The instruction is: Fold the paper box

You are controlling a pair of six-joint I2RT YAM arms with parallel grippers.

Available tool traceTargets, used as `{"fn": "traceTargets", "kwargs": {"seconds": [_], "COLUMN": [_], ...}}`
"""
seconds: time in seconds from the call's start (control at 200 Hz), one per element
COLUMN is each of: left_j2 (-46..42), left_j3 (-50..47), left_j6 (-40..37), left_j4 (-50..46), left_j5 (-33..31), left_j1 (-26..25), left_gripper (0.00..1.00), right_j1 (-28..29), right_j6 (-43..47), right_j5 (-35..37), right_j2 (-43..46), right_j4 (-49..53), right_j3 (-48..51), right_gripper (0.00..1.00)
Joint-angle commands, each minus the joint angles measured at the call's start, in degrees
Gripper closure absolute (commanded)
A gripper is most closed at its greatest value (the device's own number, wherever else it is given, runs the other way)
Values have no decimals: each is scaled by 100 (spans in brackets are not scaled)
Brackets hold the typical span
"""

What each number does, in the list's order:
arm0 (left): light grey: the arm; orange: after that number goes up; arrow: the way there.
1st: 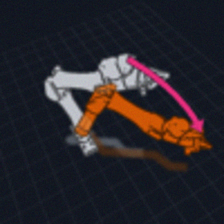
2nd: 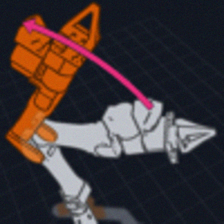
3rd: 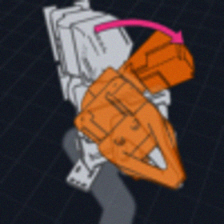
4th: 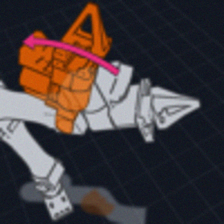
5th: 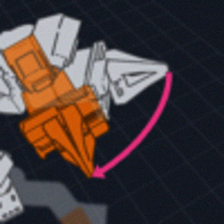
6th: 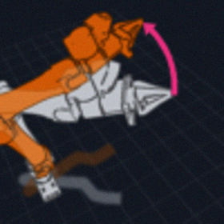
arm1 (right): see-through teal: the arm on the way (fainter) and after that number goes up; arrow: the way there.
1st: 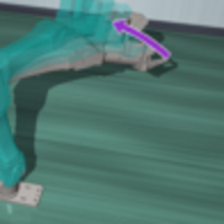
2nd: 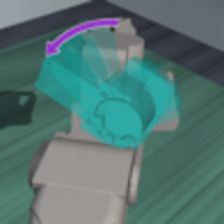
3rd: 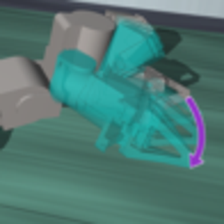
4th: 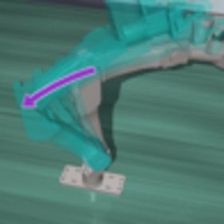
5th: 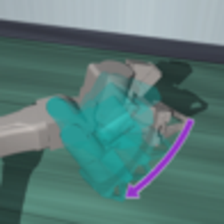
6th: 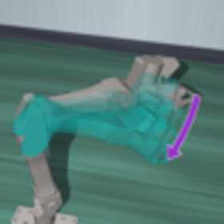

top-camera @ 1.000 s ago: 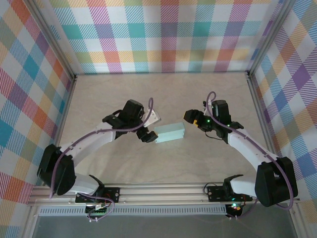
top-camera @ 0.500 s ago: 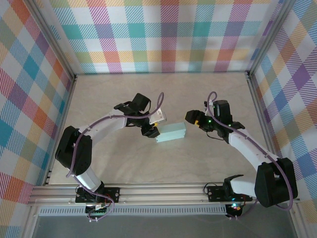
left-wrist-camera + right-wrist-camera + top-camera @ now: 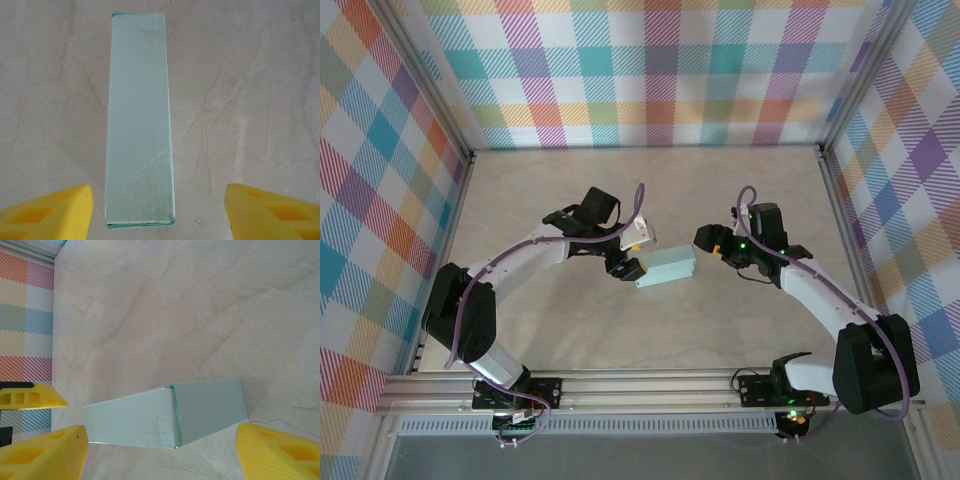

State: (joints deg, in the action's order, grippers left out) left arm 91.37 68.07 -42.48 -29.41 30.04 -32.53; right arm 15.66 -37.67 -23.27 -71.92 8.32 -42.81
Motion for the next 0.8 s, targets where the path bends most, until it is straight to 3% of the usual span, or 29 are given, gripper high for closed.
{"fn": "traceTargets", "kwargs": {"seconds": [0.0,0.42,0.48,0.545,0.625,0.795], "left_j2": [74,555,639,675,641,325], "left_j3": [-43,-84,-84,-55,-30,-232], "left_j6": [12,-191,-199,-199,-187,-84], "left_j4": [89,23,26,2,-26,231], "left_j5": [162,-675,-788,-841,-864,-1350], "left_j1": [41,-370,-402,-415,-442,-574], "left_gripper": [31,36,39,53,59,61], "right_j1": [-59,-59,-64,-73,-75,-88], "right_j6": [-74,-69,-65,-56,-64,-78], "right_j5": [-146,-143,-143,-141,-141,-106], "right_j2": [-70,-90,-79,-77,-68,-7], "right_j4": [109,161,168,179,171,180], "right_j3": [10,7,5,3,26,70], "right_gripper": [23,23,23,23,23,23]}}
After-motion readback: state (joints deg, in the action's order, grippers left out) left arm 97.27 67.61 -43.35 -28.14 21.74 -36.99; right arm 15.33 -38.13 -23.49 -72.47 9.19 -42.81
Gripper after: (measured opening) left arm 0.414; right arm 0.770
